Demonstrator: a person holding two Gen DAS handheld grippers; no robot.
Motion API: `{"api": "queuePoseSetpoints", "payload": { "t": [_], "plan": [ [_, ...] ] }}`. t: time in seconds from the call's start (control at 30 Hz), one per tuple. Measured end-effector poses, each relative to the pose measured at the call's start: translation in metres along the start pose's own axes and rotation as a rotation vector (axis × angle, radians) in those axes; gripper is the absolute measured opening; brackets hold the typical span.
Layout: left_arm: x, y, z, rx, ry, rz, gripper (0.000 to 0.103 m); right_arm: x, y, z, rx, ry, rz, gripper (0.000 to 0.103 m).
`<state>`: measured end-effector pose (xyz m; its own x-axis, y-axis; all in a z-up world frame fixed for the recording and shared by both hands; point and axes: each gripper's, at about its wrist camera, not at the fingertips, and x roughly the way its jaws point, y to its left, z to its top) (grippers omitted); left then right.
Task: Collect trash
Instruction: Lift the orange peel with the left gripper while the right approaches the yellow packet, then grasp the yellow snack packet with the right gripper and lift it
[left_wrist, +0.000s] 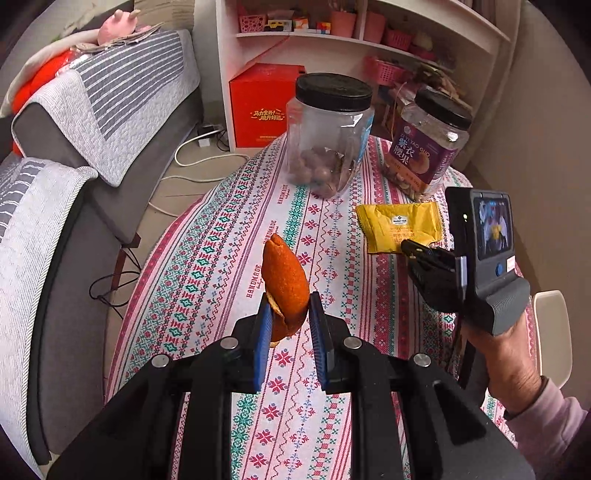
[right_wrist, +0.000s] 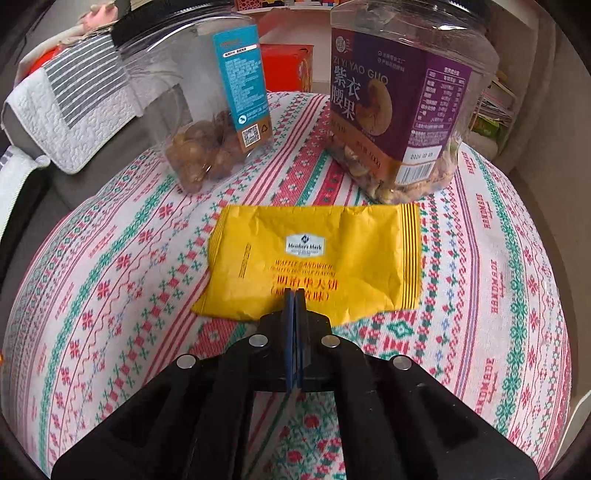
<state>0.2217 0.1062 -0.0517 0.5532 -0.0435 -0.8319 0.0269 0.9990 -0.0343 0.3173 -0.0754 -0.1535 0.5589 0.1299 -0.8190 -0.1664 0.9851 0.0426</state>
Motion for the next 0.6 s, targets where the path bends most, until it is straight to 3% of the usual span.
{"api": "queuePoseSetpoints", "payload": {
  "t": [0.17,0.27,0.33,0.37,0.4,0.6],
  "plan": [
    [-0.008,-0.003,-0.007,0.003,-0.002,-0.009,0.020,-0.025,-0.003,-0.029,-0.037,0.019,0.025,0.000],
    [-0.011,-0.001,-0.010,-0.005,-0.001,-0.021,0.020,-0.029,0.005,-0.037,-0.178,0.008,-0.078,0.001],
    [-0.011,-0.001,-0.010,-0.010,0.002,-0.029,0.020,-0.025,0.011,-0.035,-0.288,-0.016,-0.203,0.028],
    [-0.012,-0.001,-0.010,-0.013,0.002,-0.033,0.020,-0.025,0.014,-0.033,-0.326,-0.044,-0.262,0.056],
    [-0.012,-0.001,-0.010,-0.016,0.001,-0.035,0.020,-0.023,0.016,-0.030,-0.353,-0.063,-0.277,0.076],
    [-0.010,0.002,-0.006,-0.027,0.001,-0.036,0.020,-0.005,0.029,-0.004,-0.467,-0.131,-0.276,0.078]
  ]
}}
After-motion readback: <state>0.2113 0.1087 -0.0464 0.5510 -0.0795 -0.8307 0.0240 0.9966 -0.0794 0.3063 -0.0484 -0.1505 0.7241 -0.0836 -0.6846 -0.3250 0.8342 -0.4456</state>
